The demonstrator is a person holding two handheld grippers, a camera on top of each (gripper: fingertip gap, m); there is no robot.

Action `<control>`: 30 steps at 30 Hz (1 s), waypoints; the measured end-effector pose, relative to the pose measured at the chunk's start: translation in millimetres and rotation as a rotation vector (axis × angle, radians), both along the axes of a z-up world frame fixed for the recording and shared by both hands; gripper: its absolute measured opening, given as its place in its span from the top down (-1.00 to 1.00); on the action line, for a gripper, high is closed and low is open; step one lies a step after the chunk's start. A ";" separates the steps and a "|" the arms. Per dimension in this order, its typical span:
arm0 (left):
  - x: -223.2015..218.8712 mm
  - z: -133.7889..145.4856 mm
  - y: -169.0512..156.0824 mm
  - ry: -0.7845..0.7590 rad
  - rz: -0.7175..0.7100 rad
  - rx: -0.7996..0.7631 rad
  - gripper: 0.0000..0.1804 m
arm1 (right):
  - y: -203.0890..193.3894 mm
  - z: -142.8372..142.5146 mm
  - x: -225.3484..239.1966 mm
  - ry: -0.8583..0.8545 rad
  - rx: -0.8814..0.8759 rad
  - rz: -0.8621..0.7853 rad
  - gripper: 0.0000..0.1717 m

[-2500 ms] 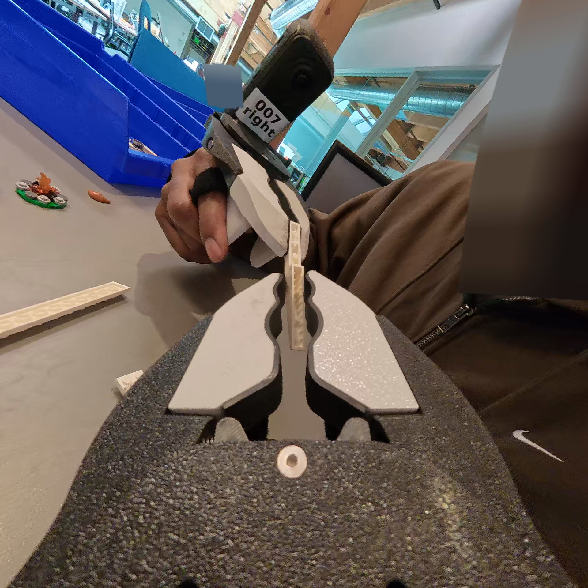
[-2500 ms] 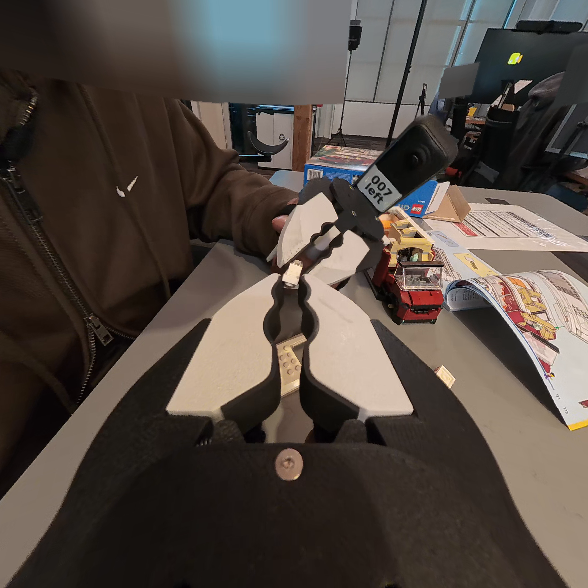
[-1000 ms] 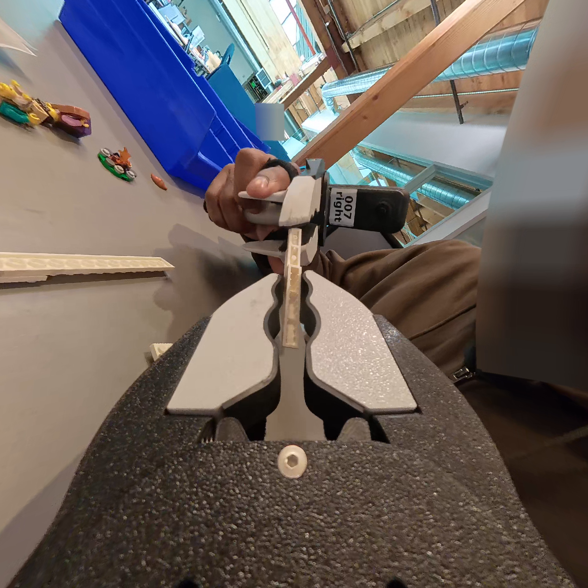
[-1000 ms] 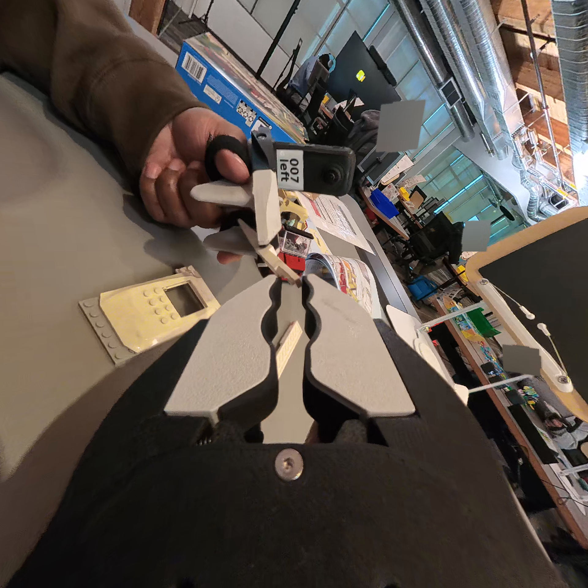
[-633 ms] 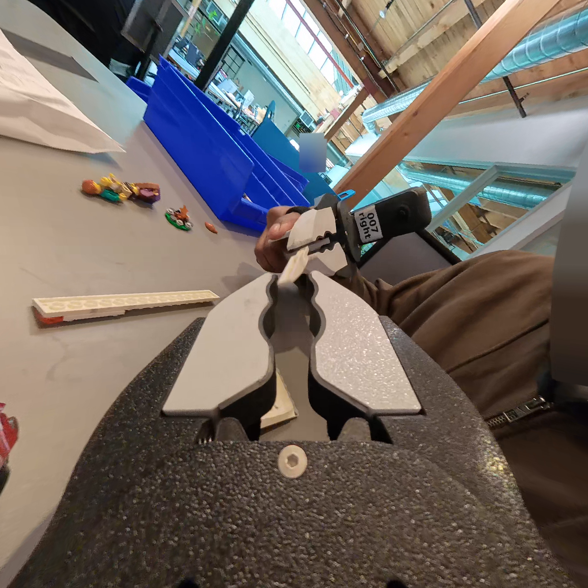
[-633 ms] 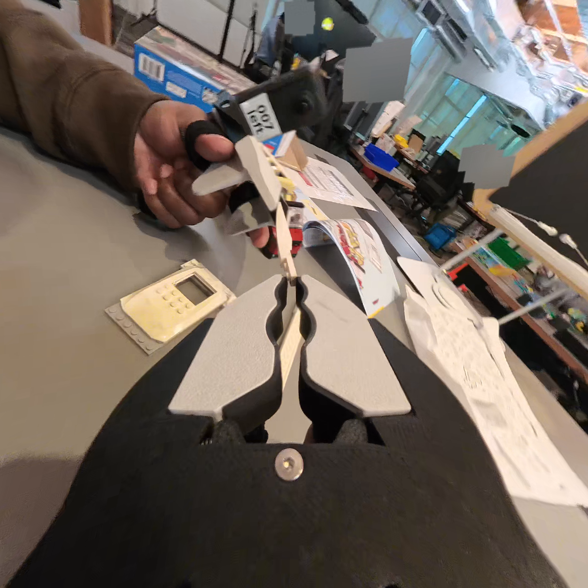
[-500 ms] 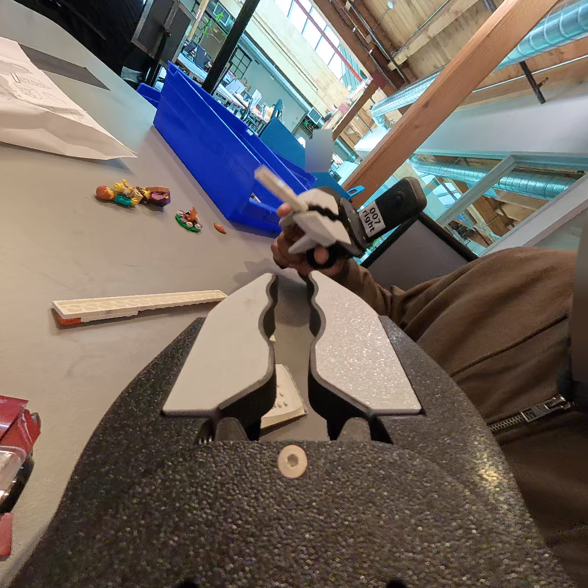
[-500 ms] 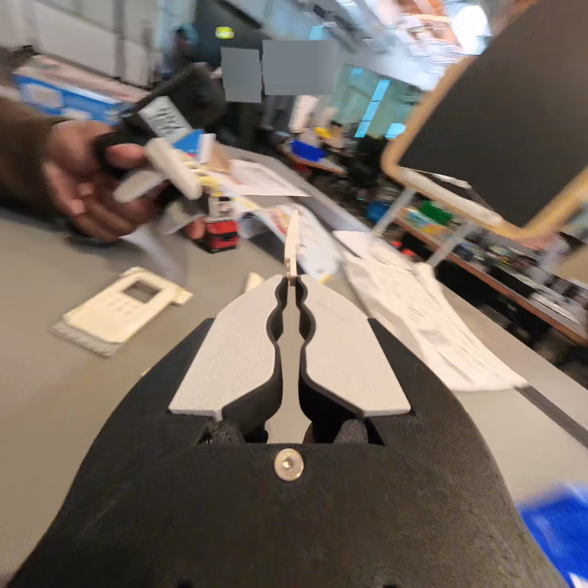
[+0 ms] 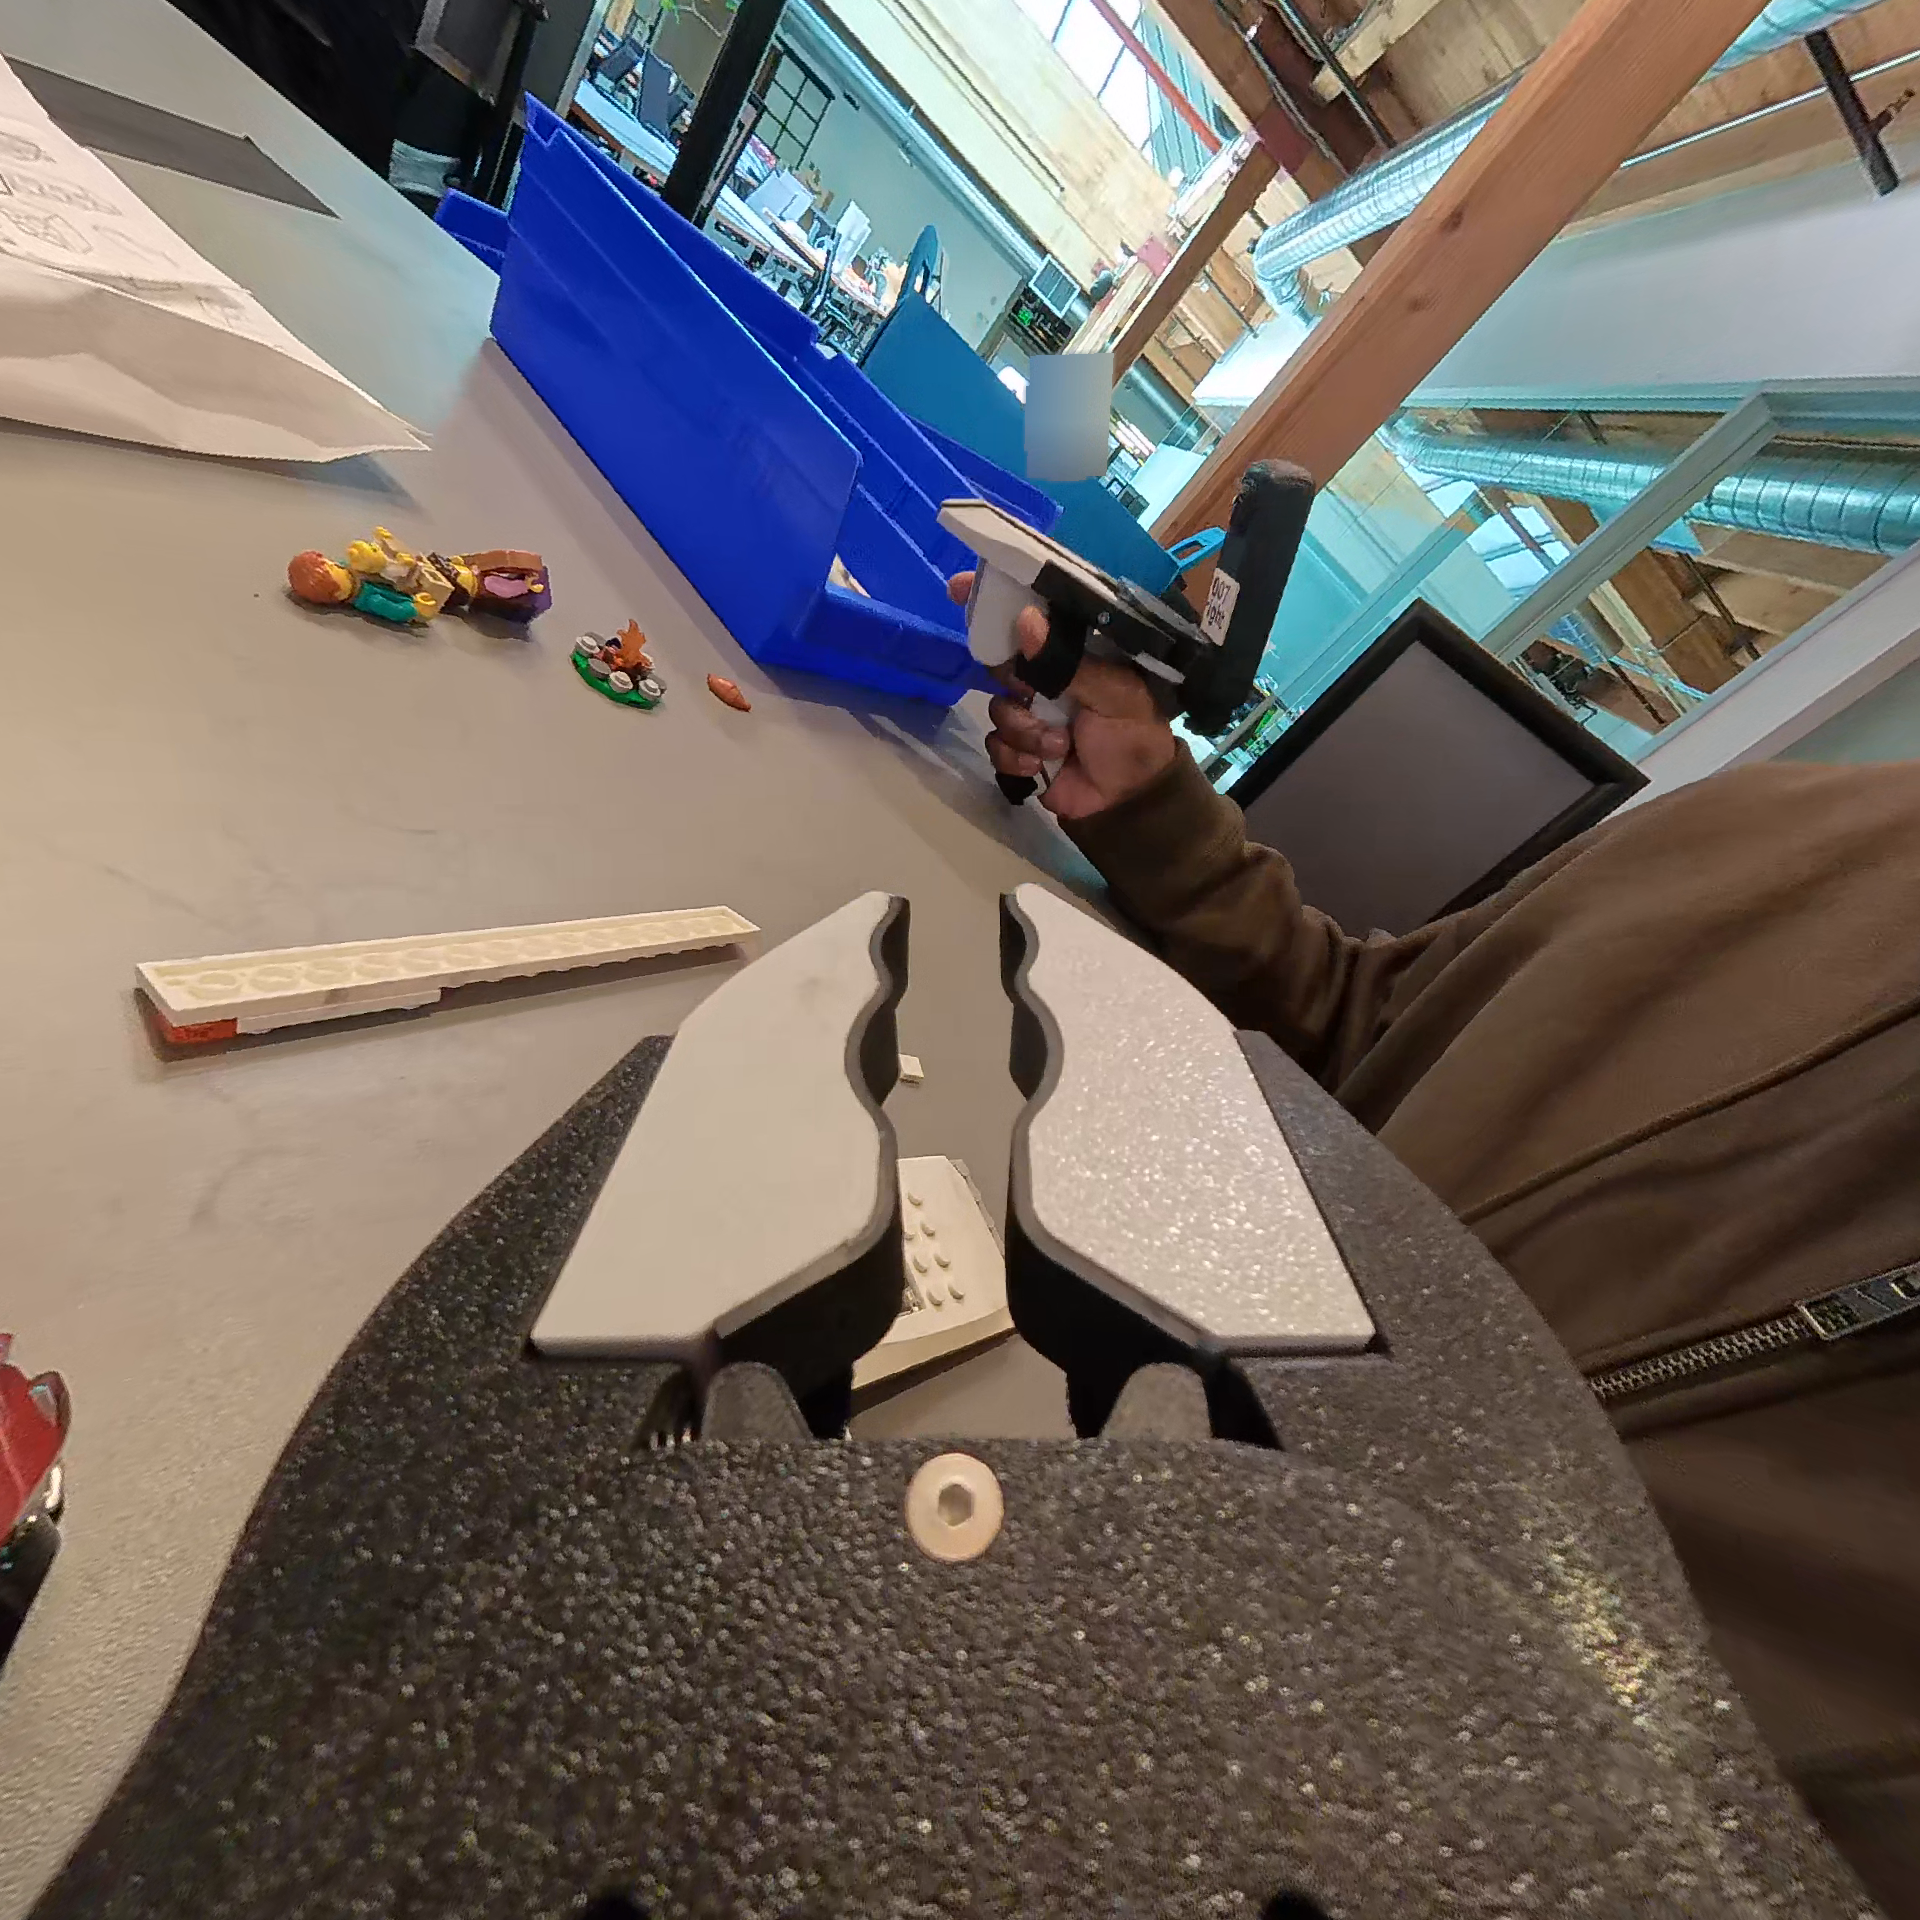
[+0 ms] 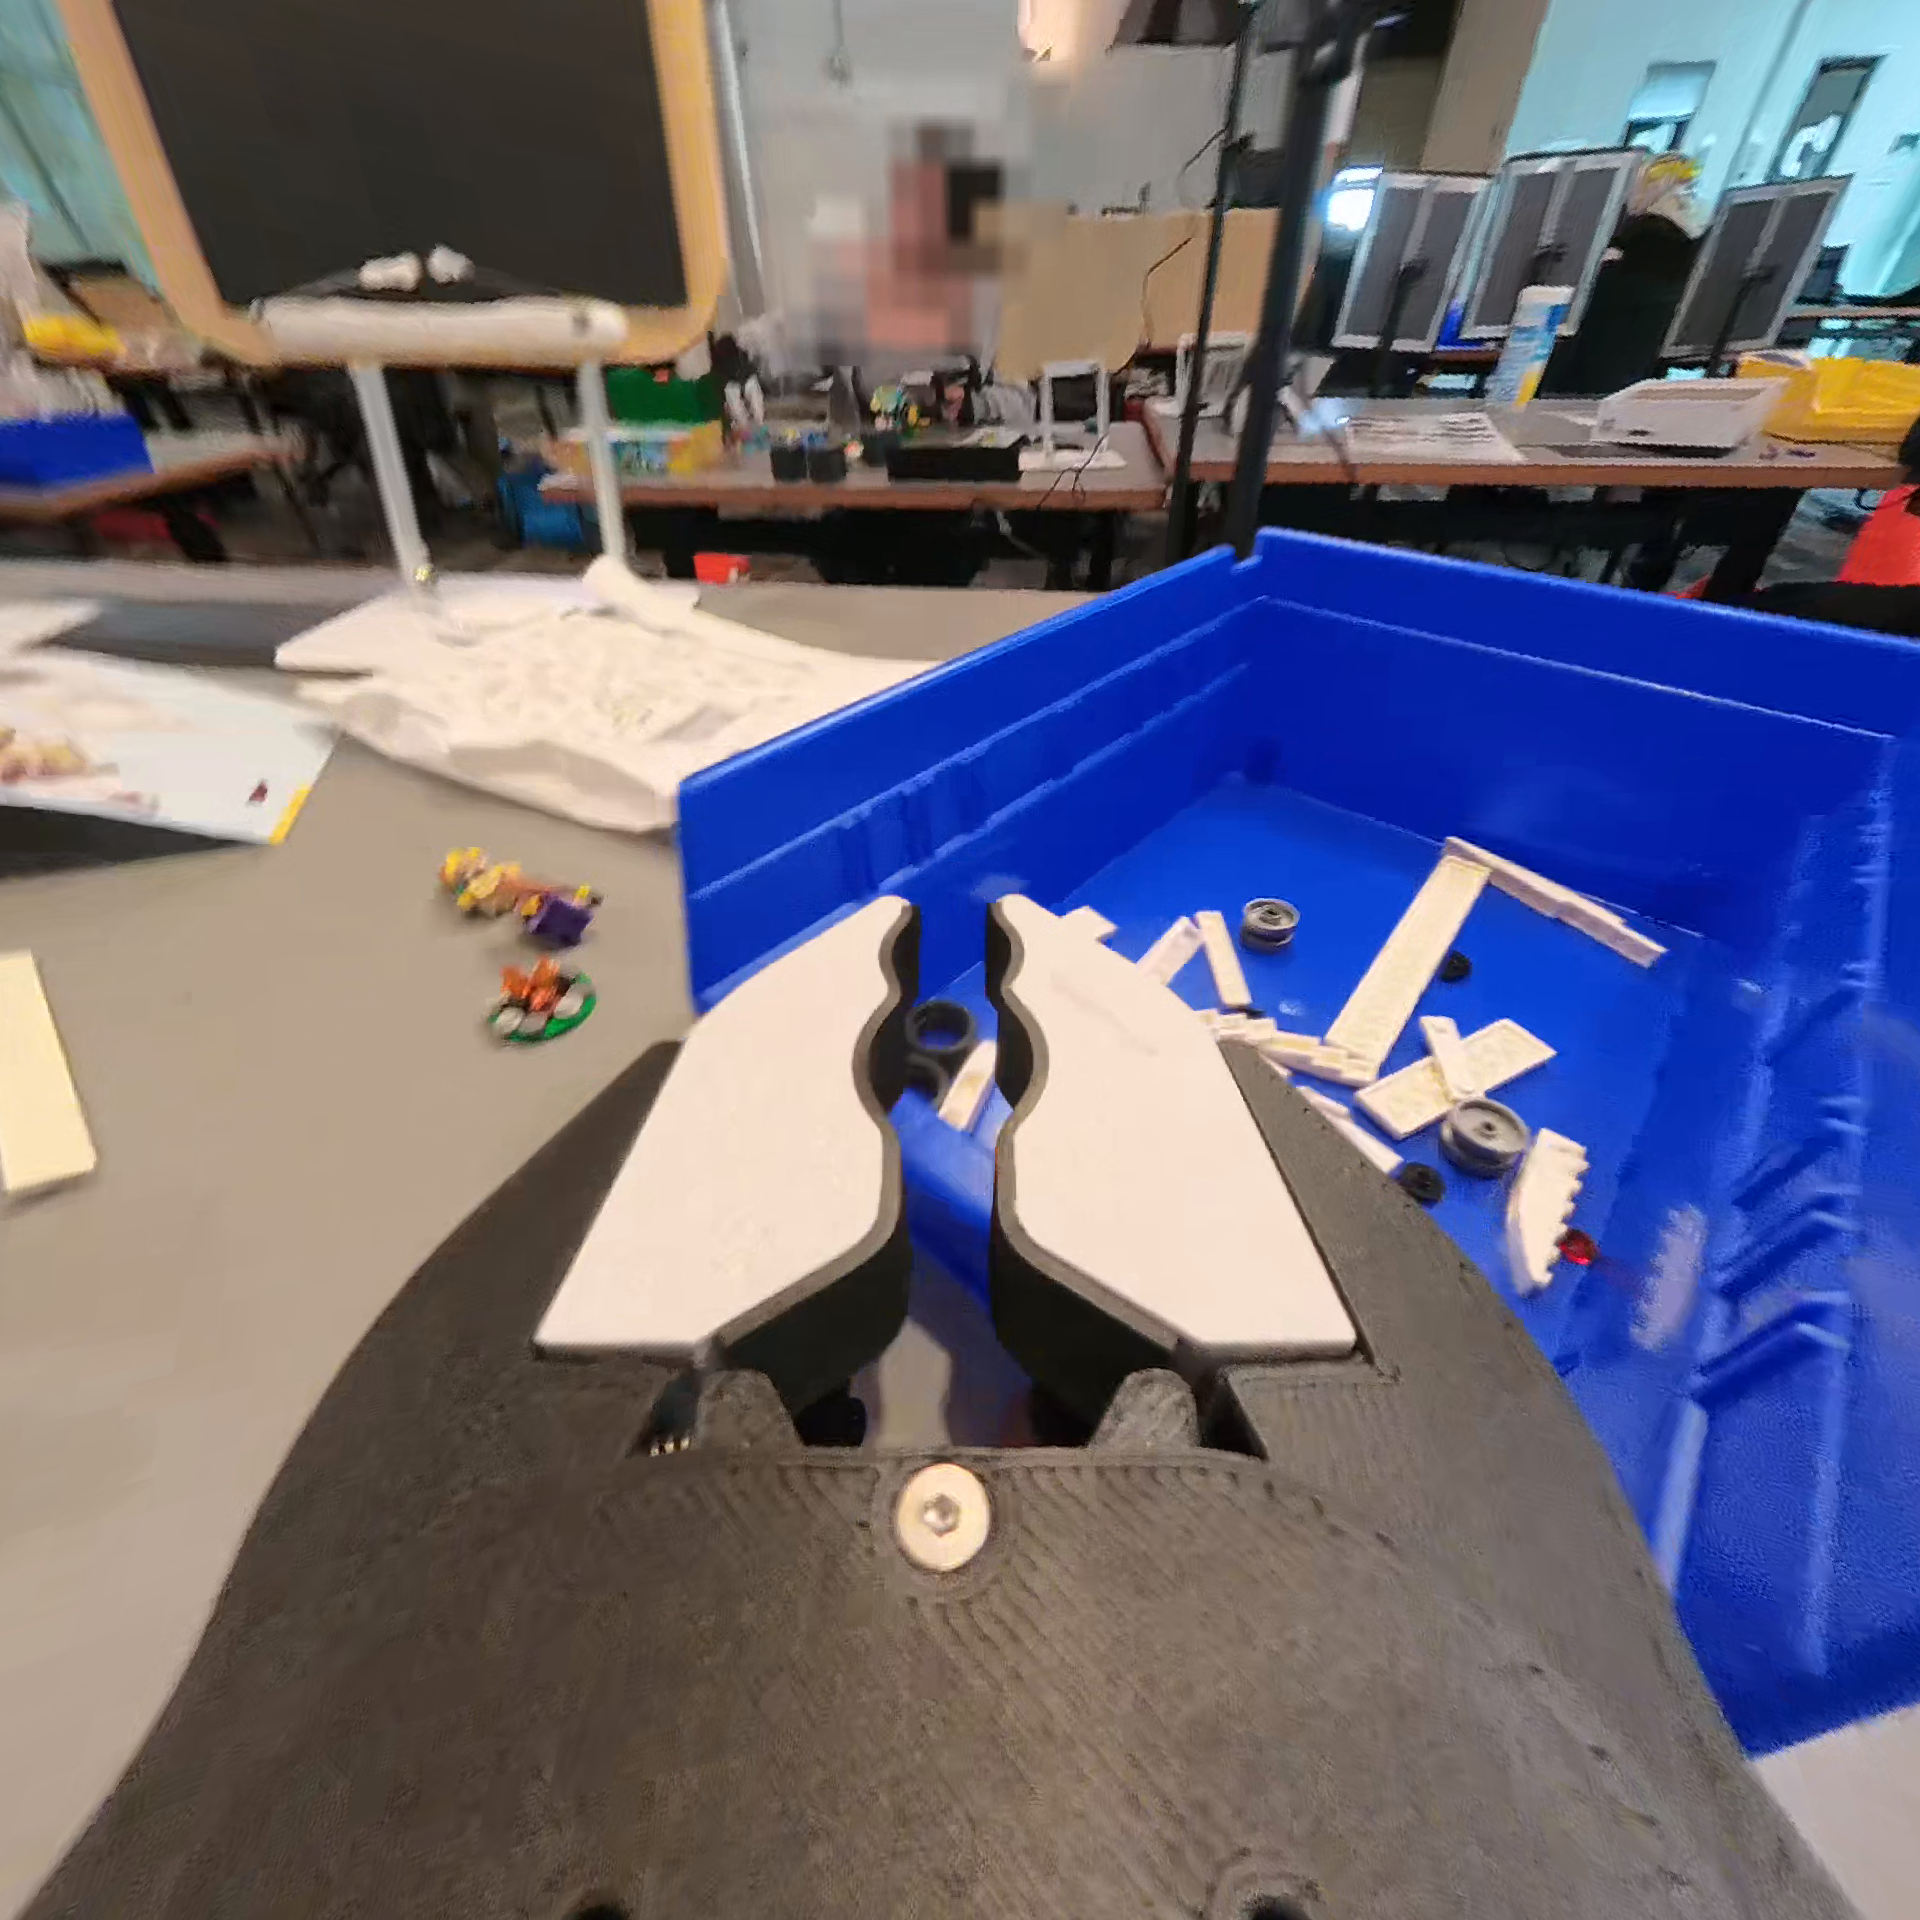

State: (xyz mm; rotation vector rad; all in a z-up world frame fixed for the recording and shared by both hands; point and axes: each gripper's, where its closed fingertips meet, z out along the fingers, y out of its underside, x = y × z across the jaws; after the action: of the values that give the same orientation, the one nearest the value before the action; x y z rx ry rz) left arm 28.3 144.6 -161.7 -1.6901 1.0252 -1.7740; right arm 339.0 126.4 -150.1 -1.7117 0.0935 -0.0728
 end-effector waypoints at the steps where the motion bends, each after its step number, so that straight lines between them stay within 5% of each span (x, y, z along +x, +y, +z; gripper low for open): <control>1: 0.1 -0.4 -0.2 0.002 -0.001 0.002 0.82 | 0.6 -4.1 -13.1 -0.037 -0.025 0.036 0.86; 9: 1.7 -3.9 -4.1 0.030 -0.011 0.028 0.82 | -16.1 -62.1 -187.2 -0.106 -0.405 0.644 0.77; 13: 1.8 -5.4 -6.4 0.041 -0.018 0.035 0.82 | -35.7 -81.9 -241.2 -0.224 -0.516 0.813 0.76; 30: 2.1 -6.7 -10.2 0.066 -0.024 0.074 0.83 | -30.9 -100.7 -265.6 -0.312 -0.678 0.872 0.84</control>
State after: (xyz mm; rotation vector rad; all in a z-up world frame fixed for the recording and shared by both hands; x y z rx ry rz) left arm 30.4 134.4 -168.4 -1.7073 1.1300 -1.6839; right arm 73.4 95.6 -250.8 -2.2424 -1.0045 0.3098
